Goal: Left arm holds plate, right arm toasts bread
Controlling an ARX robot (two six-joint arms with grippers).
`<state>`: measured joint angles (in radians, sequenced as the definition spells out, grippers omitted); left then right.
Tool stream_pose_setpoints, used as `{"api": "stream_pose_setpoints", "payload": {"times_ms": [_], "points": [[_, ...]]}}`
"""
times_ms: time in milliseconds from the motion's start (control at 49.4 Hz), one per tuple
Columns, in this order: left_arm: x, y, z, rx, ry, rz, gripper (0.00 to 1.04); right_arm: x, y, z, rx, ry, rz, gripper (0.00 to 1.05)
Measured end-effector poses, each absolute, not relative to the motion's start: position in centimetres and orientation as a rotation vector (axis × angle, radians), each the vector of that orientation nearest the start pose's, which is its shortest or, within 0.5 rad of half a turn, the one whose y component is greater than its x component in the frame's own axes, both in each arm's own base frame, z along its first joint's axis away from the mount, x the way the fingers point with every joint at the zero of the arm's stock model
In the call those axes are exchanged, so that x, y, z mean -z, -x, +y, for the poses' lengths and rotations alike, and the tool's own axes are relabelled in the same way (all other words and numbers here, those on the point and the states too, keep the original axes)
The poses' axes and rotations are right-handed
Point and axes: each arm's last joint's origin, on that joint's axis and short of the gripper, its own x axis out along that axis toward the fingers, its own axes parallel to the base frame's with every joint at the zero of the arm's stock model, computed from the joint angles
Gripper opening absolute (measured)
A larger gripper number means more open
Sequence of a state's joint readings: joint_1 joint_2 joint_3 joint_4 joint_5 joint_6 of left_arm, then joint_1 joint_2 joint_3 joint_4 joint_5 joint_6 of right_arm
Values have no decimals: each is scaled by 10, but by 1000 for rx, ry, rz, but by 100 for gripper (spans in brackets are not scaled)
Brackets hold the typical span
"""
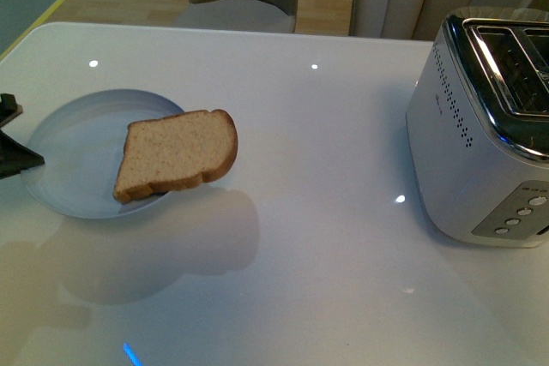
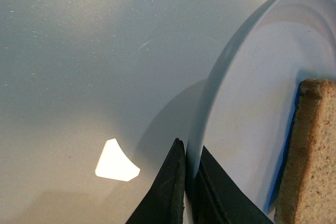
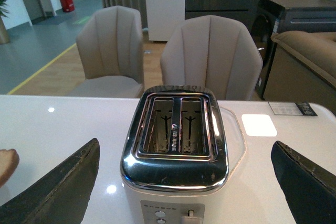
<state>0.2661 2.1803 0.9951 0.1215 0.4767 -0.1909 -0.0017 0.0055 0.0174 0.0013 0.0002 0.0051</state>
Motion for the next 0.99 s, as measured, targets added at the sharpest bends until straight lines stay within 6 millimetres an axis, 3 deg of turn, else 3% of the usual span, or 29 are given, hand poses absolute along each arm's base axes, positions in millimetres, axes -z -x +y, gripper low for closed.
{"api": "stream_pose_setpoints", "payload": {"times_ms": [122, 243, 527, 830, 993], "points": [[-64, -348, 85, 83, 595, 991, 3, -169, -97, 0, 2, -5, -13, 96], [-98, -347, 75, 100, 605, 967, 3, -169, -97, 0, 2, -5, -13, 96], [-166, -361, 17, 212, 577, 924, 3, -169, -97, 0, 2, -5, -13, 96], [-201, -363, -56, 336, 530, 942, 3, -169, -97, 0, 2, -5, -13, 96], [-208, -360, -79, 366, 515, 950, 3, -169, -97, 0, 2, -5, -13, 96]]}}
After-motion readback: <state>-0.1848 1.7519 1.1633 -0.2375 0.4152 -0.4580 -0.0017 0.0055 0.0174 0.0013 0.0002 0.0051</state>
